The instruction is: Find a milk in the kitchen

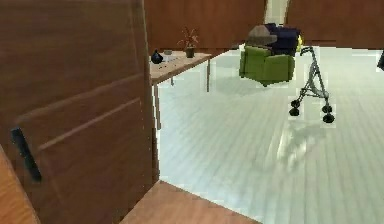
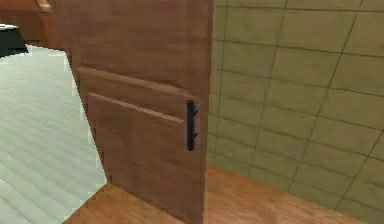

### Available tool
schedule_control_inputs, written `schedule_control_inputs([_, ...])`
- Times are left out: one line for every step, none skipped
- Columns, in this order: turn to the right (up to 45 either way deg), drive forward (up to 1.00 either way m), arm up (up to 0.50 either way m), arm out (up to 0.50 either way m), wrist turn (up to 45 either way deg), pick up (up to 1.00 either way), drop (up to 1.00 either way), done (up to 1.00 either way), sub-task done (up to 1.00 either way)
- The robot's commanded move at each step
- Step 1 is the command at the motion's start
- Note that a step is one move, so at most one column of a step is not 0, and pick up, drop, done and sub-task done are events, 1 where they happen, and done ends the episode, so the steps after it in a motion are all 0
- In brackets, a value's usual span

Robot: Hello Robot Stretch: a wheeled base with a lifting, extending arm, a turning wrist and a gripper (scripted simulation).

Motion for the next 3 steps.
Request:
schedule_control_inputs([27.0,0.00,0.00,0.00,0.0,0.00,0.00,0.00,0.00])
schedule_control_inputs([0.0,0.45,0.00,0.00,0.0,0.00,0.00,0.00,0.00])
schedule_control_inputs([0.0,0.30,0.00,0.00,0.0,0.00,0.00,0.00,0.00])
